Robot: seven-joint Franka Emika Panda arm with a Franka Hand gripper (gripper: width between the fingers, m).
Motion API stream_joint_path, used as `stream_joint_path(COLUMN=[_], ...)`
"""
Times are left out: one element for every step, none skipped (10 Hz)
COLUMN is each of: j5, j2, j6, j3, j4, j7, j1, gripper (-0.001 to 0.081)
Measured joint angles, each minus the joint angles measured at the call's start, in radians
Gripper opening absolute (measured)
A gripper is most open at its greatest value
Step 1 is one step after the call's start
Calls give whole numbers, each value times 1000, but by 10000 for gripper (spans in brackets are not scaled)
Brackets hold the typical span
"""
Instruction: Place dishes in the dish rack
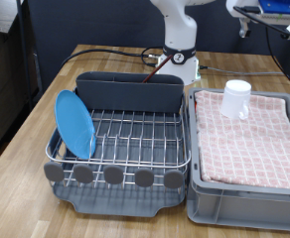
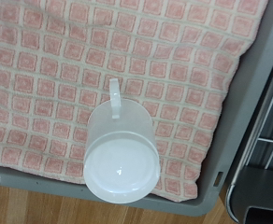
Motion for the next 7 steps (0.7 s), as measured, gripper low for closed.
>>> stream_joint_path(j5=[12,23,39,49,47,45,47], j2=[29,56,80,98,98,98,105], j6=[3,4,4,6,6,6,6], j3=[6,13,22,27,26,25,22], j4=[-1,-1,-2,1,1,1,1], j7=[0,0,-12,-25,-22,-27,-43], j1=[0,1,2,3,3,3,2], gripper=[803,803,803,803,803,803,803])
